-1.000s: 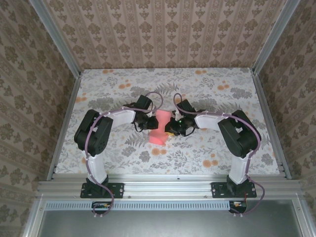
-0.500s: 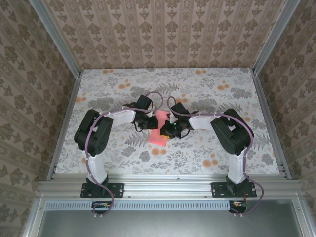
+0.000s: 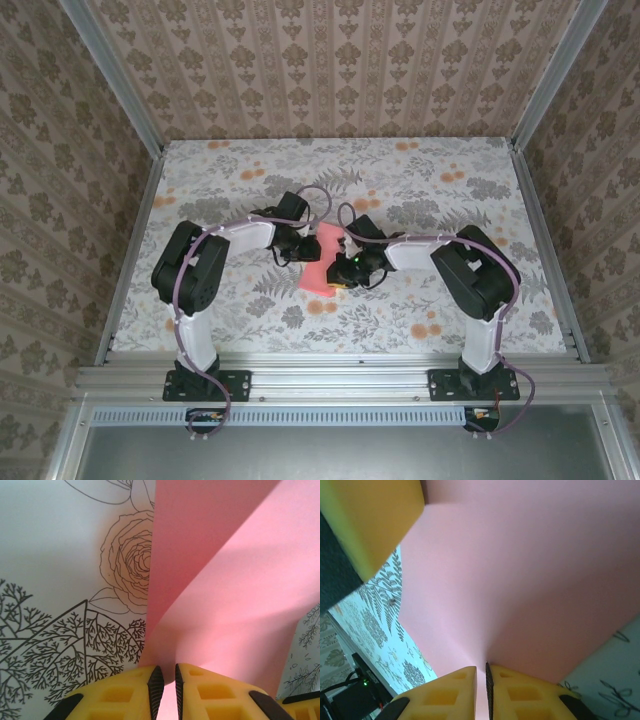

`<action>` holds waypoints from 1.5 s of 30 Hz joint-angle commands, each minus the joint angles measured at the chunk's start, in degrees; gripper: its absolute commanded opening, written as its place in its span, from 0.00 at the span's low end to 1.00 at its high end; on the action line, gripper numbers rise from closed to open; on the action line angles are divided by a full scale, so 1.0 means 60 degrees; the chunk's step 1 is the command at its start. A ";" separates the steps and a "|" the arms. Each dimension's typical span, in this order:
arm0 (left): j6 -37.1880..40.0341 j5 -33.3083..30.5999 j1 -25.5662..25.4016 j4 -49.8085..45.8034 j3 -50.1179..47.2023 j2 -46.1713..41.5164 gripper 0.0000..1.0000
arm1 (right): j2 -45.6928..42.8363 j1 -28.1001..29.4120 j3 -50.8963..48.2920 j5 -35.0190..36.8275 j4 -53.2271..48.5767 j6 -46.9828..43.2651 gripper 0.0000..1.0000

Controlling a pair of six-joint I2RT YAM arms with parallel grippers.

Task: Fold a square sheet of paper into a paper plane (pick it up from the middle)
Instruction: Fold the square sheet of paper in half at the center of the table.

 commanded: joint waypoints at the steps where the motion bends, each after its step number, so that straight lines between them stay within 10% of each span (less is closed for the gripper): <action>1: 0.0259 -0.0875 0.0021 -0.0855 -0.0486 0.0799 0.21 | -0.0195 0.0244 -0.0515 0.0254 -0.0998 -0.0159 0.17; 18: 0.0285 -0.0817 0.0024 -0.0823 -0.0584 0.0704 0.21 | -0.1464 0.0292 -0.0701 0.0510 0.1173 0.1803 0.17; 45: 0.0287 -0.0765 0.0024 -0.0734 -0.0591 0.0684 0.21 | -0.0896 0.0599 -0.1516 0.0922 -0.0935 0.0329 0.17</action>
